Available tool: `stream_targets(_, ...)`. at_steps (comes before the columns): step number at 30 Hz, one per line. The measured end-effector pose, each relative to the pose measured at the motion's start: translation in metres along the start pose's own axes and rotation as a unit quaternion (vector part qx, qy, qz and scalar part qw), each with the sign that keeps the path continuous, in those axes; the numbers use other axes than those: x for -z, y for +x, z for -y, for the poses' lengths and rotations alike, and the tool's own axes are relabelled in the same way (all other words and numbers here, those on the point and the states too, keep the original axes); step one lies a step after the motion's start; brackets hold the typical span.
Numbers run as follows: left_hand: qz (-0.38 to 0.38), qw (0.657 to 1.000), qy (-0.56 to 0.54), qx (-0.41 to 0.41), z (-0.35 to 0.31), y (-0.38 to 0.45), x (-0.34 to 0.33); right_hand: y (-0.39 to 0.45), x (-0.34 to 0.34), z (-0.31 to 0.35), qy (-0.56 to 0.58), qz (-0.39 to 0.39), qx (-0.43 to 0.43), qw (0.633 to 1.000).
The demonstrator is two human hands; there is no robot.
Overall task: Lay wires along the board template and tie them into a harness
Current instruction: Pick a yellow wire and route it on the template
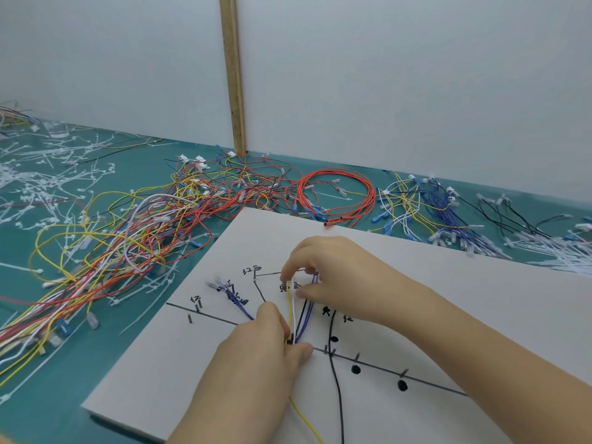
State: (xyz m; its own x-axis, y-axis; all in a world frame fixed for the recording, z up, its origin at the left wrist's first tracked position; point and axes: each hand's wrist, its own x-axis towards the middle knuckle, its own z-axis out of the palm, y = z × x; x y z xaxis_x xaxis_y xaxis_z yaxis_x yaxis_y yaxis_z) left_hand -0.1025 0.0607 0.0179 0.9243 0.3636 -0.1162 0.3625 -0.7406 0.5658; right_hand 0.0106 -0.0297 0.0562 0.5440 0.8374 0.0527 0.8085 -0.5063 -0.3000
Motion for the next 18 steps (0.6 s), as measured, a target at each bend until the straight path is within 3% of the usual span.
stream_targets(10, -0.04, 0.993, 0.094, -0.061, 0.008, -0.004, 0.001, -0.023, -0.002, 0.011, 0.004, 0.088, 0.075, 0.993)
stream_targets(18, -0.023, 0.995, 0.074, -0.069, 0.022, -0.008, 0.006, -0.025, -0.004, 0.016, 0.012, 0.114, 0.081, 0.99)
